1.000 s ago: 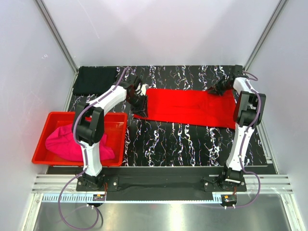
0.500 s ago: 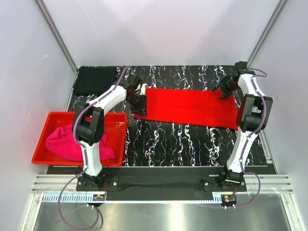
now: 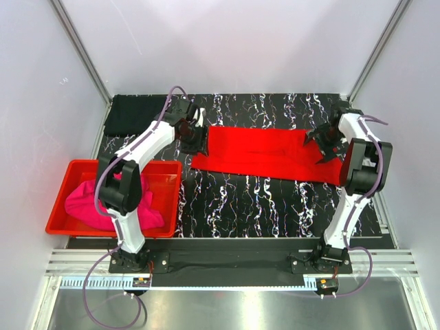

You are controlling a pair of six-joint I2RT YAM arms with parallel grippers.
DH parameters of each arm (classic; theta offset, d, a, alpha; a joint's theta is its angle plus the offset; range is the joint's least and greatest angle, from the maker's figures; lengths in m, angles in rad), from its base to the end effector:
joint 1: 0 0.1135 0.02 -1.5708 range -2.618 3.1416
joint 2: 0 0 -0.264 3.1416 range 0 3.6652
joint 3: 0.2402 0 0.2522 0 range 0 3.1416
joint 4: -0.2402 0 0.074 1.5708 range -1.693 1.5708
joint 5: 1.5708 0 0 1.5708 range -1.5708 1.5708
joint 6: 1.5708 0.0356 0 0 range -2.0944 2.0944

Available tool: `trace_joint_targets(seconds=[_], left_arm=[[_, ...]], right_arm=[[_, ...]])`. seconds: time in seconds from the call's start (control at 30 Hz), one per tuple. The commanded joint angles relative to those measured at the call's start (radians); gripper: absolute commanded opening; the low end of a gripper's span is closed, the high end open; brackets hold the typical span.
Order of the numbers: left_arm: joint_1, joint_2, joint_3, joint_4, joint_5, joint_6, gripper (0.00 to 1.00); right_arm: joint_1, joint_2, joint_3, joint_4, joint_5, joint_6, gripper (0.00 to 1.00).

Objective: Fold and stack the t-shirts
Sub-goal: Fold the tshirt

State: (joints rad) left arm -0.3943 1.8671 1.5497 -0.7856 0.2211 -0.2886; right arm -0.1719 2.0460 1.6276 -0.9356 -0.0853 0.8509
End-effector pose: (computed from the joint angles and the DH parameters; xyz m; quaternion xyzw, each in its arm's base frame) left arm 0.3641 -0.1599 0.2495 0.0766 0.9641 -0.1783 0.1811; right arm 0.4070 -0.0676 0.1966 0.4821 0.8684 0.0760 0.0878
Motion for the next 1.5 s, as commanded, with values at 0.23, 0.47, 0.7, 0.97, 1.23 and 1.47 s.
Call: trace_joint_targets(seconds=[0.23,0.47,0.7,0.97,1.23,1.47], left_arm=[[0.005,-0.164,-0.045,0.036,-0.085,0.025,0.54],[-0.014,-0.074,0.016,0.103,-0.022,0.081,0.71],[-0.120,0.208,0.300,0.053,-0.107,0.175,0.71],[-0.132,0.342,0.426,0.011,-0.054,0.243,0.70],[-0.132,0.440,0.474,-0.053,-0.169,0.241,0.69],[-0.130,0.498,0.443,-0.127,-0.091,0.180,0.68]], right_arm=[[0.014,0.195,0.115,0.066,0.242,-0.076,1.00],[0.045,0.446,0.465,0.065,0.250,-0.243,1.00],[0.115,0.716,1.154,-0.172,0.165,-0.374,1.00],[0.120,0.254,0.696,-0.058,0.262,-0.378,1.00],[0.121,0.033,0.454,-0.086,0.207,-0.377,1.00],[0.130,-0.085,0.328,-0.098,0.119,-0.388,0.99]])
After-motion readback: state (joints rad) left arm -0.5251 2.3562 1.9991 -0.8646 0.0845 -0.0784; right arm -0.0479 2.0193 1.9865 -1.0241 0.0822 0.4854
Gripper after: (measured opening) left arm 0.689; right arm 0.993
